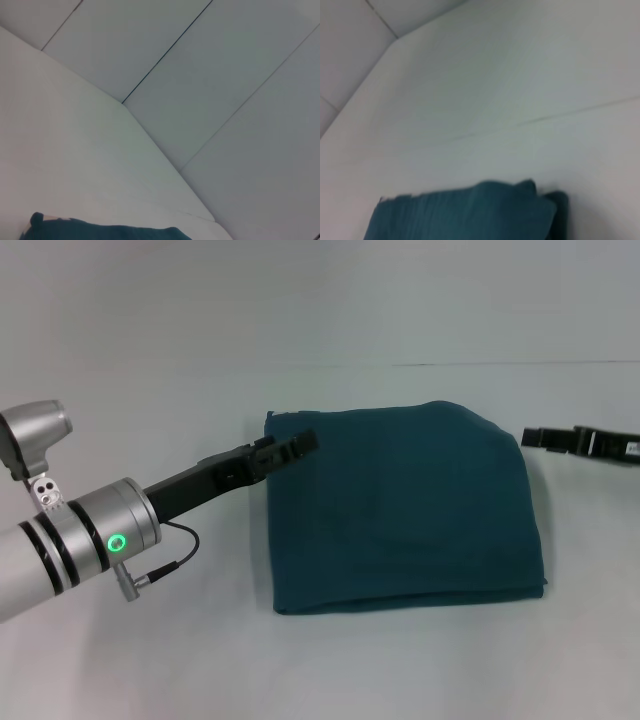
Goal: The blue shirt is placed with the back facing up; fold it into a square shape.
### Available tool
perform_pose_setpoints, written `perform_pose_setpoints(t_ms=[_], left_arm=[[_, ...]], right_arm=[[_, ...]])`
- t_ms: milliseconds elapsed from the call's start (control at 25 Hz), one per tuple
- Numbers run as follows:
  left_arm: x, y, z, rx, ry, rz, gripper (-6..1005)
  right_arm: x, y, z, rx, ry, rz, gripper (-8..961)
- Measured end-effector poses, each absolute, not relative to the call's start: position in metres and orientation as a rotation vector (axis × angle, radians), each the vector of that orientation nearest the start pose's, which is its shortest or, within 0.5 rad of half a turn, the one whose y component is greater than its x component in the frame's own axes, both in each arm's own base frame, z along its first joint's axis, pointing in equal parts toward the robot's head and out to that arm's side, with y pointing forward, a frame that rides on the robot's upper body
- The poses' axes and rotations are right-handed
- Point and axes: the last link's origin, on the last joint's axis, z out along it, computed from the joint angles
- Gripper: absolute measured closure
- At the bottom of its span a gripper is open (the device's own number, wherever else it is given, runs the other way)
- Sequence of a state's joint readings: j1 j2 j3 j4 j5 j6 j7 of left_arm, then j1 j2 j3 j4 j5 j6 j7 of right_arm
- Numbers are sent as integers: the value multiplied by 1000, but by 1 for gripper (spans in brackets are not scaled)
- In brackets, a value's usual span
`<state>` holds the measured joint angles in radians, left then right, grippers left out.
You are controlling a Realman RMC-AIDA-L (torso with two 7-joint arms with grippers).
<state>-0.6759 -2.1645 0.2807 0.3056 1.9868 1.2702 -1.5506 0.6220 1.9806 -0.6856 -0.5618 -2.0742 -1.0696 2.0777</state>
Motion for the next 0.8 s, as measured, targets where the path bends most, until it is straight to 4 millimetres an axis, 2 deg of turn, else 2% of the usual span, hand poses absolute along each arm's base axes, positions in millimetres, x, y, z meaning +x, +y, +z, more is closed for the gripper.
perform_pose_setpoints(t_ms=[200, 440, 640, 800], left_arm=[[-247, 363, -57, -2212, -1309, -1087, 111], [-247, 367, -53, -2202, -1295, -1077, 112], [-249, 369, -53, -2192, -1294, -1057, 112], [-248, 371, -53, -2194, -1290, -1054, 112]], right_arm=[[298, 413, 49, -2056, 1476, 575, 357], [290, 418, 46, -2054, 1496, 596, 241], [280, 420, 33, -2087, 1471, 603, 144], [273, 423, 21, -2113, 1410, 586, 213]])
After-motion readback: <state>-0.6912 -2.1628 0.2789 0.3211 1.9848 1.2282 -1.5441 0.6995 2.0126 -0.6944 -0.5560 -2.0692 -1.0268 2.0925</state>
